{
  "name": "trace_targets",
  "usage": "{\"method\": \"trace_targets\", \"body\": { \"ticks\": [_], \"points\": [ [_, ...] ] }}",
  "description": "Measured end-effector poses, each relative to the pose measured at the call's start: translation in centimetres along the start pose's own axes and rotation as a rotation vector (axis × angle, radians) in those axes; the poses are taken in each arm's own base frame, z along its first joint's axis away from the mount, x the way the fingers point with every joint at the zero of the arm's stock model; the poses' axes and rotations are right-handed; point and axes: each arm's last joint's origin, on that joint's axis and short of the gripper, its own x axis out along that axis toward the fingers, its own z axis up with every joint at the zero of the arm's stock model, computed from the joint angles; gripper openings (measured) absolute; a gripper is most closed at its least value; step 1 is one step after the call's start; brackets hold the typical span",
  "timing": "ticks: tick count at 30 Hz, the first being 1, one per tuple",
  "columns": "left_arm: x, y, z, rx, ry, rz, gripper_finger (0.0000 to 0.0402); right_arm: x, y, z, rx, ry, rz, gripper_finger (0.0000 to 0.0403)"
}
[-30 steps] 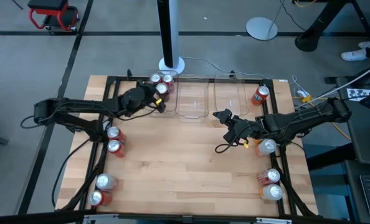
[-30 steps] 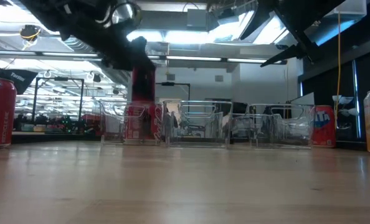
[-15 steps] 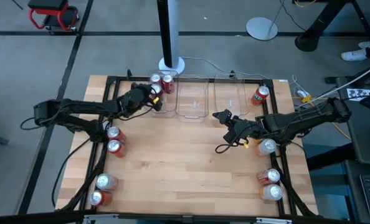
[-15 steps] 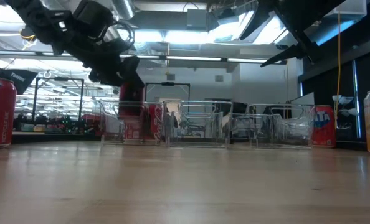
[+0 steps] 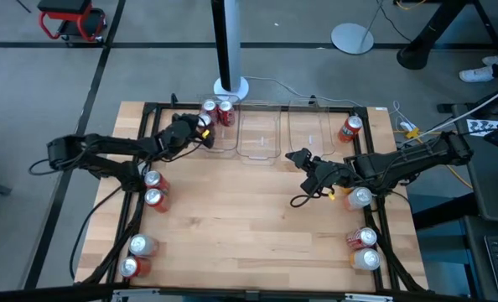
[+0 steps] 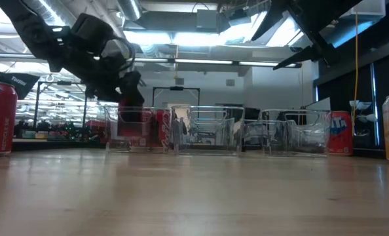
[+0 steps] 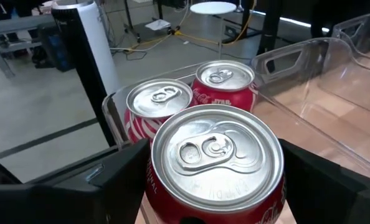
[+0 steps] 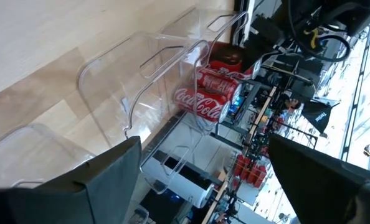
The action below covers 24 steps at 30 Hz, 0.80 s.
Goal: Sort soda cans
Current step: Put the center red soda can into the left transparent bin
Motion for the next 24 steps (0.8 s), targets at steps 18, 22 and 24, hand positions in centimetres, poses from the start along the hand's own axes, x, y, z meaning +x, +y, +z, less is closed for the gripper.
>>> {"method": "trace_targets", "body": {
  "ticks": [18, 22, 24],
  "points": [
    [1.5, -0.2, -1.3, 0.032, 0.037, 0.002, 0.0302, 0.0, -0.2, 0.0, -0.011, -0.003, -0.016, 0.0349],
    [1.5, -0.2, -1.3, 0.024, 0.039, 0.003, 0.0302, 0.0, -0.2, 0.0, -0.011, -0.003, -0.017, 0.0349],
    [1.5, -0.2, -1.3, 0.013, 0.039, 0.003, 0.0307, 0.0, -0.2, 0.0, -0.011, -0.003, -0.017, 0.0349]
  ]
}}
